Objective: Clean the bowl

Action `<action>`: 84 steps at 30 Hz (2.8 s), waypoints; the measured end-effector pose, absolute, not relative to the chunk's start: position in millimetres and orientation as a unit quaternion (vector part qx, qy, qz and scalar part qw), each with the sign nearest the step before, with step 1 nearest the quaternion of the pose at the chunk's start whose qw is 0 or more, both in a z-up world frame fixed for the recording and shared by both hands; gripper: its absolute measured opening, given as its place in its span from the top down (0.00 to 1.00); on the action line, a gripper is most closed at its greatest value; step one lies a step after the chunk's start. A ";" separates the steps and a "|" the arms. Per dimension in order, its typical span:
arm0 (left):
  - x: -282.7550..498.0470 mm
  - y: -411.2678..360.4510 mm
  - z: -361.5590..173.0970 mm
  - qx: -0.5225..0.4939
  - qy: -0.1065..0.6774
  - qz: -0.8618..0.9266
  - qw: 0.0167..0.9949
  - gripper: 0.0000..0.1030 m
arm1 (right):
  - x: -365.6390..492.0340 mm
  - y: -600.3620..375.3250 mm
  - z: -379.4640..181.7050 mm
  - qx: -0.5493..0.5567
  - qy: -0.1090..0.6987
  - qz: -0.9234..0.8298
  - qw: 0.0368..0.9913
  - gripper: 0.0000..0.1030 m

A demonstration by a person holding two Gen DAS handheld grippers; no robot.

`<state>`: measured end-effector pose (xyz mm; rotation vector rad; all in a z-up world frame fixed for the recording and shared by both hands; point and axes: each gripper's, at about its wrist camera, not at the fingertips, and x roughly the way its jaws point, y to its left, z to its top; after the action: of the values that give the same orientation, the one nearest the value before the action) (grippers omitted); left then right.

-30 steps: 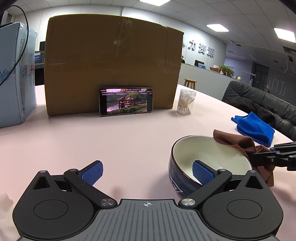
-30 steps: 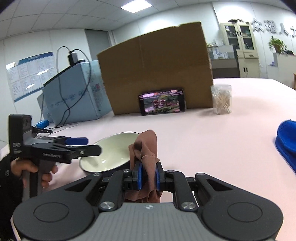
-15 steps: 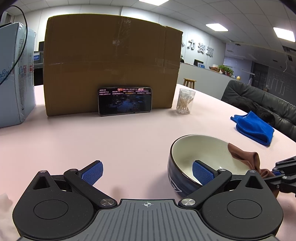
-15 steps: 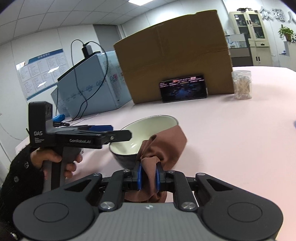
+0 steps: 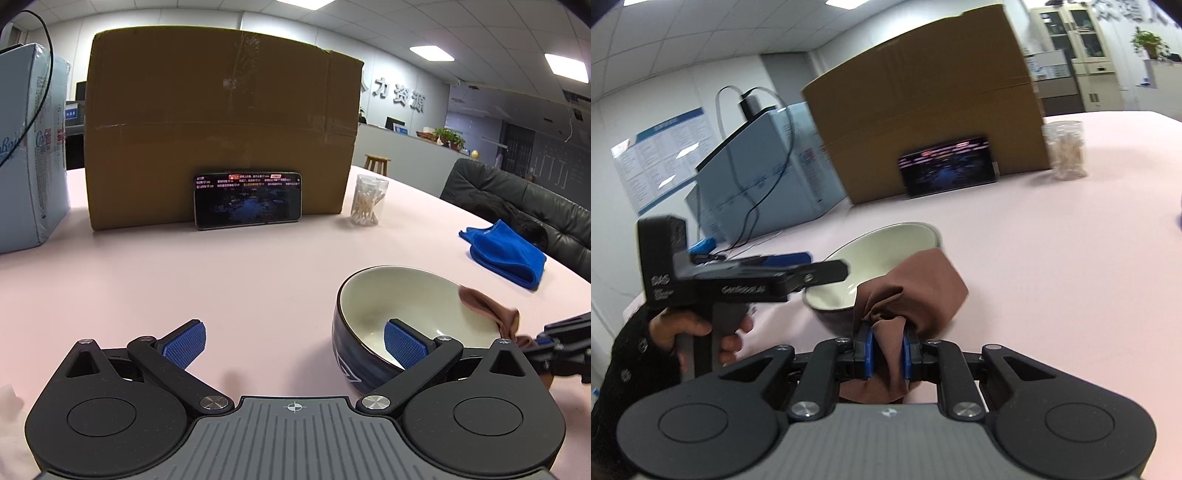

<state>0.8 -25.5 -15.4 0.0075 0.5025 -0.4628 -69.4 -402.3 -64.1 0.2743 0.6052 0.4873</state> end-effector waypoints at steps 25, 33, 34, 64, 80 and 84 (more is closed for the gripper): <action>6.7 -26.6 -19.4 0.007 0.277 -0.229 0.933 0.00 | -67.9 -394.8 -59.1 0.137 0.287 0.239 0.917 0.81; 5.6 -27.2 -19.5 0.006 0.277 -0.227 0.934 0.00 | -64.0 -397.9 -59.1 0.131 0.285 0.229 0.922 0.81; 5.1 -26.8 -19.2 0.005 0.275 -0.227 0.934 0.00 | -64.4 -397.2 -59.5 0.130 0.286 0.233 0.920 0.81; -45.1 -37.1 -11.3 -0.188 0.275 -0.290 0.897 0.00 | 18.9 -439.8 -59.5 0.115 0.304 0.275 0.905 0.80; -19.2 -43.5 -12.7 -0.151 0.299 -0.286 0.898 0.00 | -5.8 -434.9 -62.5 0.115 0.299 0.315 0.893 0.83; -10.9 -41.7 -9.9 -0.130 0.296 -0.291 0.900 0.00 | -11.1 -432.5 -64.9 0.115 0.303 0.334 0.885 0.82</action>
<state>-10.9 -41.7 -9.9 -0.2682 0.6129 -0.6024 -11.1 -432.5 -64.9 0.2397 0.6298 0.6942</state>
